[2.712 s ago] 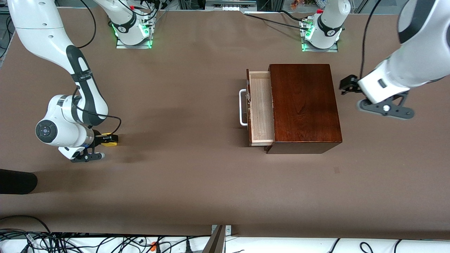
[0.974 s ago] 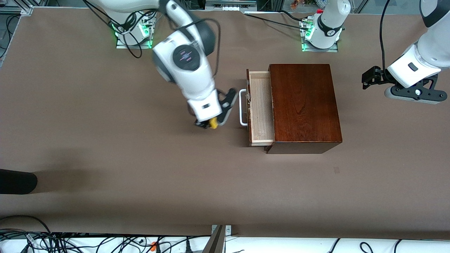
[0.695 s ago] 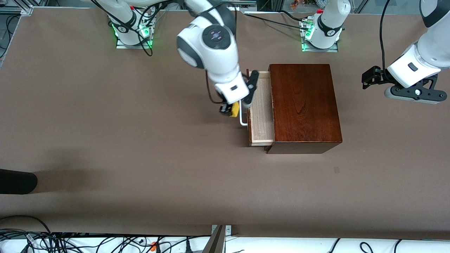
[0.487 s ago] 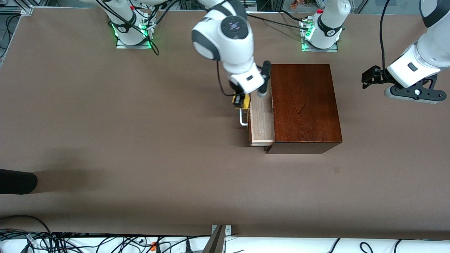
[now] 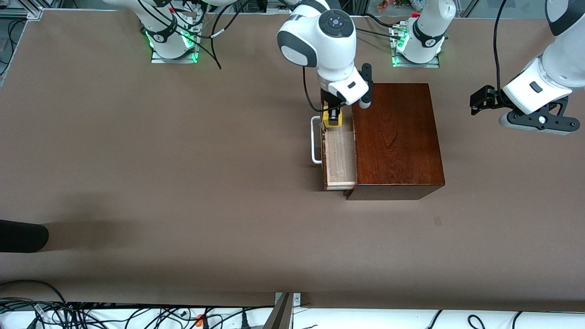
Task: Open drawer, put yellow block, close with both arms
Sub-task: 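Carry the yellow cube over the open drawer with the right gripper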
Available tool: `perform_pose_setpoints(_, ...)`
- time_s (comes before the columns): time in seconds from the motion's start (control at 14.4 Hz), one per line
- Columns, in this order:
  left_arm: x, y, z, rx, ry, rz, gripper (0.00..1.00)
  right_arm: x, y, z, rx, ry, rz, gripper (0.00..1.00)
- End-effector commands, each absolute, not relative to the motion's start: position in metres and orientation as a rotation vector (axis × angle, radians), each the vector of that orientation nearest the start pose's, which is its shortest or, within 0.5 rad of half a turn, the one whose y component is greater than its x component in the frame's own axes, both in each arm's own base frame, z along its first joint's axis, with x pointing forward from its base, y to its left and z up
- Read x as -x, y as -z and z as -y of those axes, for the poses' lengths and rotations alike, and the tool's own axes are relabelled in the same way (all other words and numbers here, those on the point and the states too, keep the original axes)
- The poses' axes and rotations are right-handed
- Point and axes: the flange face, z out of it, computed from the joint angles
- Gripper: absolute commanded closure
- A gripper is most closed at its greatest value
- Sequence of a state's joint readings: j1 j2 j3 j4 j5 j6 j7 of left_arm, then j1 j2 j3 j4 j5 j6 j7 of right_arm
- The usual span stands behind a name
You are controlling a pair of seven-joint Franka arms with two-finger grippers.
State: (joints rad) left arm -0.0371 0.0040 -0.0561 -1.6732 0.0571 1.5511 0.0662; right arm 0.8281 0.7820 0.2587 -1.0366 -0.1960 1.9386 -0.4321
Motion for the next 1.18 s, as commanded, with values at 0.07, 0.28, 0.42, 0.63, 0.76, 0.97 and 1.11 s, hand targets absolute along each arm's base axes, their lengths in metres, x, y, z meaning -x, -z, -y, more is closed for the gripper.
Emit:
perform_pose_setpoints(0.07, -0.538, -0.576, 0.044, 3.092, -0.198, -0.280, 0.00, -0.431, -0.392, -0.655, 2.262, 0.249, 2.127, 0.94)
perform_pose_setpoints(0.28, -0.539, -0.575, 0.044, 3.093, -0.198, -0.280, 0.00, -0.432, -0.379, -0.658, 2.272, 0.264, 2.138, 0.94)
perform_pose_setpoints(0.42, -0.539, -0.575, 0.044, 3.093, -0.198, -0.280, 0.00, -0.432, -0.369, -0.659, 2.277, 0.251, 2.141, 0.94)
perform_pose_setpoints(0.63, -0.538, -0.575, 0.044, 3.092, -0.200, -0.280, 0.00, -0.432, -0.356, -0.660, 2.278, 0.237, 2.142, 0.94)
perform_pose_setpoints(0.76, -0.538, -0.575, 0.044, 3.092, -0.200, -0.280, 0.00, -0.428, -0.346, -0.663, 2.280, 0.232, 2.171, 0.94)
perform_pose_setpoints(0.97, -0.539, -0.574, 0.045, 3.092, -0.203, -0.282, 0.00, -0.427, -0.331, -0.665, 2.292, 0.214, 2.193, 0.94)
perform_pose_setpoints(1.11, -0.539, -0.575, 0.047, 3.092, -0.200, -0.287, 0.00, -0.427, -0.326, -0.666, 2.289, 0.222, 2.196, 0.92)
